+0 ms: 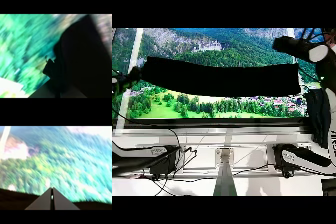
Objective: Fold the clothes and pants, and hang the long-sleeved shirts on hangers.
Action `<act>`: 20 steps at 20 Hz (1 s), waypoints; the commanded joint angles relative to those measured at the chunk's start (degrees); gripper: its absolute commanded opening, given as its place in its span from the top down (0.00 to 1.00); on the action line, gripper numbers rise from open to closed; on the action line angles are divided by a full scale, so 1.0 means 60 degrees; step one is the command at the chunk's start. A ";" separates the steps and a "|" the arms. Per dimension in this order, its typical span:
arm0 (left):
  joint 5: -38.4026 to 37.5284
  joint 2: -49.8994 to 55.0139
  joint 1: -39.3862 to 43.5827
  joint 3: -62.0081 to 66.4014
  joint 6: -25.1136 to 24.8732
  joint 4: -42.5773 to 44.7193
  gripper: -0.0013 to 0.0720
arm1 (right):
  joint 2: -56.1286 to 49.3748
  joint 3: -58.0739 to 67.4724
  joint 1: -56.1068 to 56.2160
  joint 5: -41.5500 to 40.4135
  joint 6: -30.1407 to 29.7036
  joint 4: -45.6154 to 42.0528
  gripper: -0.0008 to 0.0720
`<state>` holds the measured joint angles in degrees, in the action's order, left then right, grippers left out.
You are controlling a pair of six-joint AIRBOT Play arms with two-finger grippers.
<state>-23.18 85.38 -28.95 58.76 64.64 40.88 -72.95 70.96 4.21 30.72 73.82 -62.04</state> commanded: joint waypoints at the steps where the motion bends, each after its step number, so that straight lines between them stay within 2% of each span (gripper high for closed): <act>1: -0.0721 -0.1315 0.0280 0.0408 -0.0962 -0.0036 0.98 | -0.0259 0.0197 0.1377 -0.1770 0.0441 -0.0200 0.96; 3: -0.1861 -0.2506 0.0335 0.0408 -0.0962 -0.0040 0.98 | -0.0947 0.0787 0.1905 -0.1319 0.1268 -0.0200 0.96; 6: -0.3330 -0.4251 0.0433 0.0408 -0.0954 -0.0087 0.98 | -0.2656 0.2262 0.2772 0.0998 0.1902 -0.0127 0.96; 9: -0.3829 -0.5610 0.0623 0.0404 -0.0911 -0.0408 0.97 | -0.4320 0.3636 0.3942 0.2215 0.2051 0.0732 0.96; 12: -0.3829 -0.6579 0.0911 0.0404 -0.0918 -0.1045 0.97 | -0.5541 0.4656 0.5402 0.2295 0.2051 0.1847 0.96; 16: -0.3829 -0.6954 0.1177 0.0404 -0.0914 -0.1155 0.97 | -0.6302 0.5490 0.7337 0.1967 0.2055 0.1872 0.96; 20: -0.3829 -0.6827 0.1432 0.0404 -0.0914 -0.1188 0.97 | -0.6317 0.5654 0.8153 0.2029 0.2055 0.1865 0.95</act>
<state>-45.98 44.73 -21.47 61.12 59.16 34.30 -109.73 103.39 48.90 42.57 86.02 -51.44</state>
